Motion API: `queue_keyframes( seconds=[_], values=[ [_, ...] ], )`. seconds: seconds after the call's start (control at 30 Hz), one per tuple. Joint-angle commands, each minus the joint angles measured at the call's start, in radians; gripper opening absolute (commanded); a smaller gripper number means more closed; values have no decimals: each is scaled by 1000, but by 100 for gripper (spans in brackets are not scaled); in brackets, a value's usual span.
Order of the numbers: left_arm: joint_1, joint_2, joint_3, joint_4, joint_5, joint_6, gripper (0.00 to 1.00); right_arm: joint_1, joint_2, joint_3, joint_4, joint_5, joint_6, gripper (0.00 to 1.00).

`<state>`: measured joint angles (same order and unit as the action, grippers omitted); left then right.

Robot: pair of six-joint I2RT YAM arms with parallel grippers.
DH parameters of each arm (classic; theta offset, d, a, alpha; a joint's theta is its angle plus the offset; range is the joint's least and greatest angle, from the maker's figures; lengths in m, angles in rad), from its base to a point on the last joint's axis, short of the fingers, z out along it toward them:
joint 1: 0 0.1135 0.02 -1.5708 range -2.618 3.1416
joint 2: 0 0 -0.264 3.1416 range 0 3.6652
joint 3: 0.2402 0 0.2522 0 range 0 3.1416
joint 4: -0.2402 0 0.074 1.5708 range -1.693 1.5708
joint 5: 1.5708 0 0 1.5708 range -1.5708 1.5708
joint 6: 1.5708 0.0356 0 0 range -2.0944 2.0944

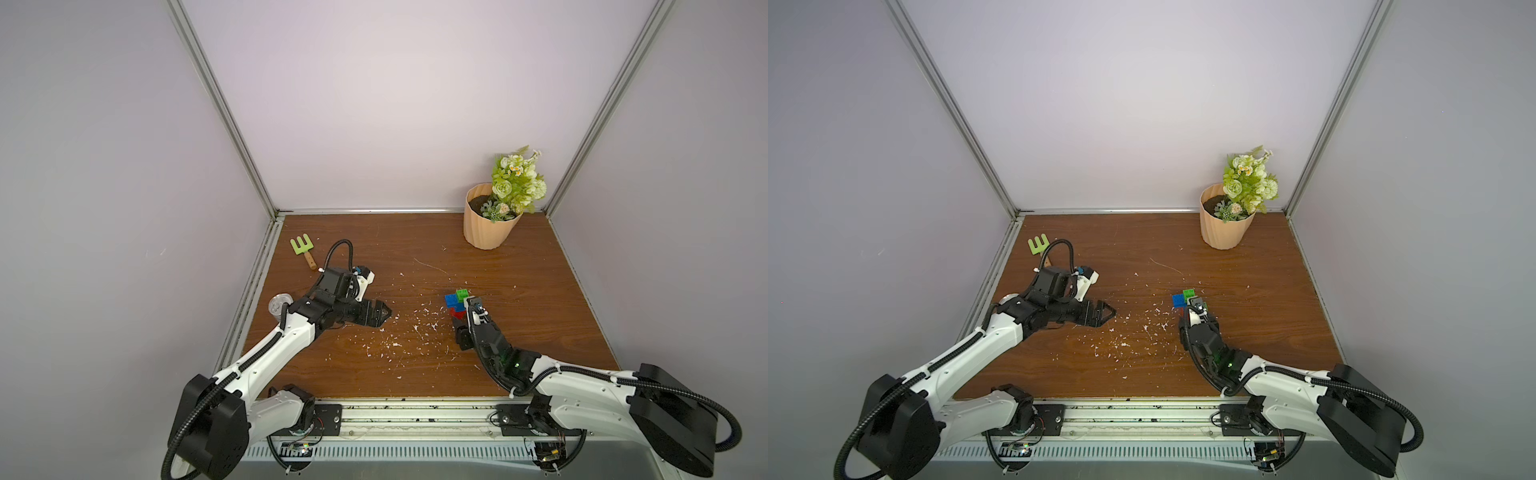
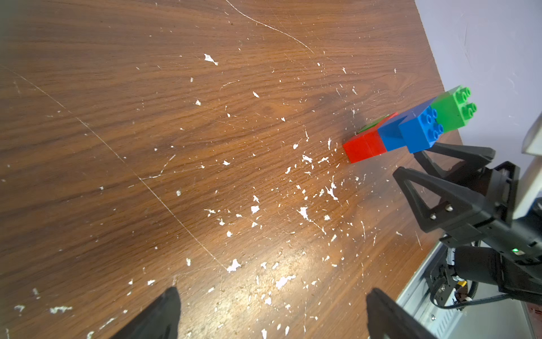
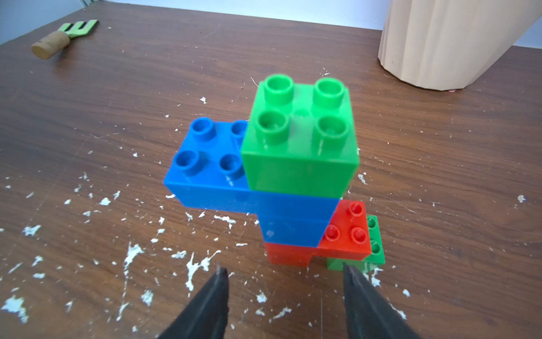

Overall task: Assemble a giraffe with lego
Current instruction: Adjust the lego brick at the center of the board.

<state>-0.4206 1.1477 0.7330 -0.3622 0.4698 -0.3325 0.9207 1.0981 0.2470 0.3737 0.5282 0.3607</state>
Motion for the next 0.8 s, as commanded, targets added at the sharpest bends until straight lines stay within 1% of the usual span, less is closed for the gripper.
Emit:
queue_keyframes(
  seconds=[0.0,0.4,0.77],
  values=[
    [-10,4,5,-15,-3,4,100,-7,15,33,67,41,-16,63],
    [-10,12,9,-15,-6,6,99,-70,27,46,110,4,-63,61],
    [-10,16,9,-17,-11,6,100,-85,85,78,154,-38,-89,60]
  ],
)
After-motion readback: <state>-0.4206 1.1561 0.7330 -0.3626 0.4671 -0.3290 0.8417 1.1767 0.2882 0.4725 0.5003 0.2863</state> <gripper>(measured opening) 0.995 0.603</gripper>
